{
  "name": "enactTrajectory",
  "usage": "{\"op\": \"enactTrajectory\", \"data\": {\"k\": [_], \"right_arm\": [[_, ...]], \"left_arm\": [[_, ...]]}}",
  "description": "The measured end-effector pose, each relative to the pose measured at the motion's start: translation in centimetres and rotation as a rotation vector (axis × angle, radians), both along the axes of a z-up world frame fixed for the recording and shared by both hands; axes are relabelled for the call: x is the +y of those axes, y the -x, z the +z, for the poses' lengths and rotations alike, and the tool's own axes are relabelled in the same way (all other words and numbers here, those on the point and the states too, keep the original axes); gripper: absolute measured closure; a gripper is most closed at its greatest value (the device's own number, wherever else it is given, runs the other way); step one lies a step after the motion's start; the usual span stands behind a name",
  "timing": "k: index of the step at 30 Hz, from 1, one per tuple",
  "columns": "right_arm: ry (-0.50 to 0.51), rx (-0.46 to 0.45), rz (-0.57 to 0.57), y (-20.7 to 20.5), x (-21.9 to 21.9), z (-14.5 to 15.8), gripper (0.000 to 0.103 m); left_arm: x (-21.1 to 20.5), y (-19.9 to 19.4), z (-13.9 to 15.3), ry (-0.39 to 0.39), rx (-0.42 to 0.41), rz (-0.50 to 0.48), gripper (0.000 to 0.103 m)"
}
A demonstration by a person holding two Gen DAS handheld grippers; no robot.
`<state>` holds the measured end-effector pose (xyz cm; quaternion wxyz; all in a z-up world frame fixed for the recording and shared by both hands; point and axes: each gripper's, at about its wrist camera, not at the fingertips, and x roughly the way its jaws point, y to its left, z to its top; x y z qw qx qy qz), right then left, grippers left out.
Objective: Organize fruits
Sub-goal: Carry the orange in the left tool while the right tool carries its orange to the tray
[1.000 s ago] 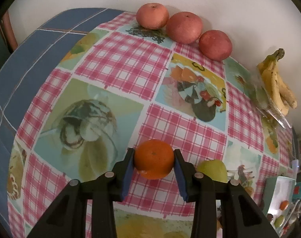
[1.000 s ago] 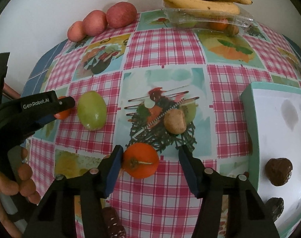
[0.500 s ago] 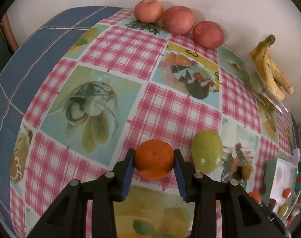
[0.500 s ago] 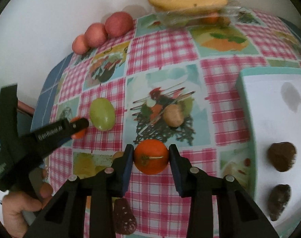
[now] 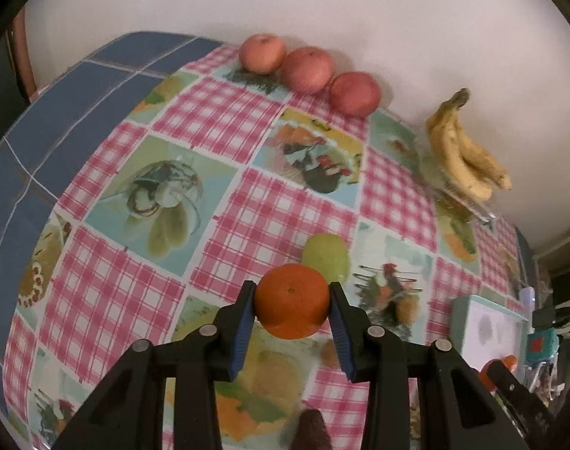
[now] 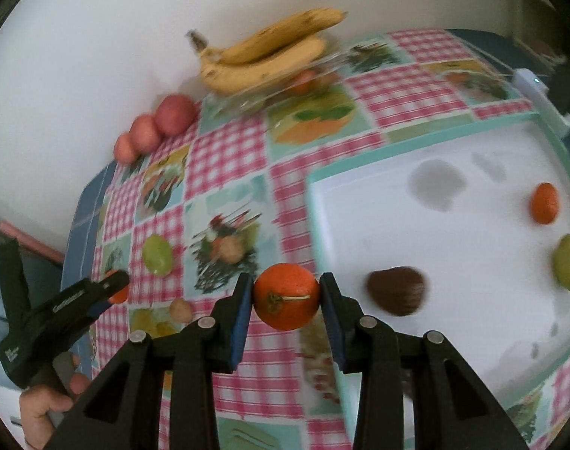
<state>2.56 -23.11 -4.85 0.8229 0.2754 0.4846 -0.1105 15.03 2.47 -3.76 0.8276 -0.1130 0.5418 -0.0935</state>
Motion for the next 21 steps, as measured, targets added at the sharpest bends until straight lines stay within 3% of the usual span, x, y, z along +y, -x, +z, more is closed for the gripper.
{"op": "enactTrajectory", "data": {"k": [12,21], "right_arm": [[0.047,0.001,-0.217,5.2,-8.3,1.2,0.066],[0.067,-0.008,-0.311,7.2,-12.9,1.2,0.065]], "left_arm": [[-5.4,3.8,3.0,0.015,-0.081,-0.143,0.063],[-14.3,6.9,2.8,-0.065,-0.146,-0.386,0.063]]}}
